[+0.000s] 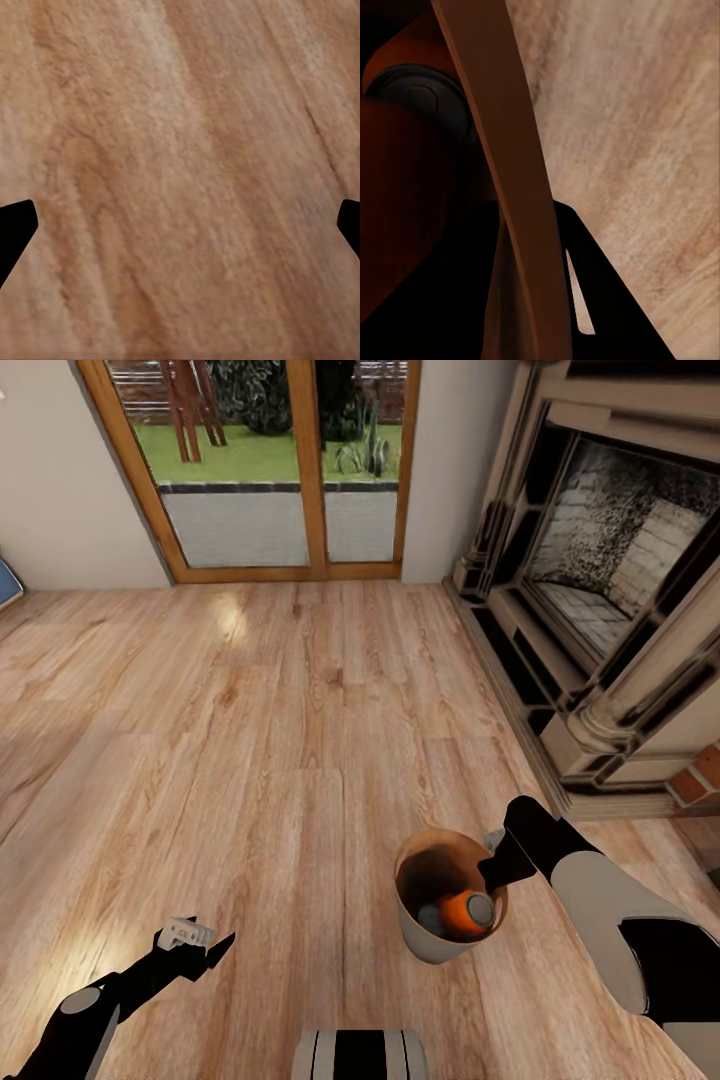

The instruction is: Put the three can of soda from the living room inside the tash can in the kitchen.

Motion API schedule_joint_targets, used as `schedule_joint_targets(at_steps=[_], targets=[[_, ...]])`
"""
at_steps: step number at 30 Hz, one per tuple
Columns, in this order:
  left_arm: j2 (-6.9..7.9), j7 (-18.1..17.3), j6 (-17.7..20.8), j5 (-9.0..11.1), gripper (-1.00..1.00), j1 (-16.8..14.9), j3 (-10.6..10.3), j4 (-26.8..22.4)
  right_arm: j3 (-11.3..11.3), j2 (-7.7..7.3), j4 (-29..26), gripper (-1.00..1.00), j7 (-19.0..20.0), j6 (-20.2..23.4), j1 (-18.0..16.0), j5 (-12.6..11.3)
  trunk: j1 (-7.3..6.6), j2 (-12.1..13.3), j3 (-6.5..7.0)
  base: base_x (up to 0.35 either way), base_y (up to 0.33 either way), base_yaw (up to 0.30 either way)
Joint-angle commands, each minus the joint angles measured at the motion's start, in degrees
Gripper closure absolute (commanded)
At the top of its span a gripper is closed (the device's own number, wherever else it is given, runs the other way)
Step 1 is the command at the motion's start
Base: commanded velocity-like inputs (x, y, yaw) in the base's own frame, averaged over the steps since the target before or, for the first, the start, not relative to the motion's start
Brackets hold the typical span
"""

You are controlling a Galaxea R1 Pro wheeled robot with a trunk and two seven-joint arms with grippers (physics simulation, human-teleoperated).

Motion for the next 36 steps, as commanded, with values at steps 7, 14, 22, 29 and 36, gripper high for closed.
schedule_joint_targets(at_steps=[7,14,22,29,36], targets=[[0.00,0.01,0.00,0.01,-1.00,-0.01,0.00,0.02,-0.13,0.01,0.00,1.00,0.03,0.51,-0.01,-1.33,0.05,-0.03,-0.44,0.000,0.000,0.000],[0.01,0.01,0.00,-0.03,-1.00,0.01,0.00,0.02,-0.13,0.02,-0.02,1.00,-0.02,0.51,-0.01,-1.33,0.07,-0.04,-0.66,0.000,0.000,0.000],[0.00,0.01,0.00,-0.11,-1.00,-0.03,0.00,0.45,-0.21,0.01,-0.02,1.00,-0.09,0.51,-0.01,-1.33,0.18,-0.10,-1.55,0.000,0.000,0.000],[0.00,0.01,0.00,0.04,-1.00,0.00,0.00,0.95,-0.15,0.01,-0.01,1.00,-0.14,0.51,-0.01,-1.33,0.23,-0.12,-1.99,0.000,0.000,0.000],[0.00,-0.02,0.00,0.06,-1.00,-0.01,0.00,0.99,-0.21,0.01,-0.05,1.00,-0.15,0.51,0.07,-1.31,0.23,-0.12,-1.99,0.000,0.000,0.000]])
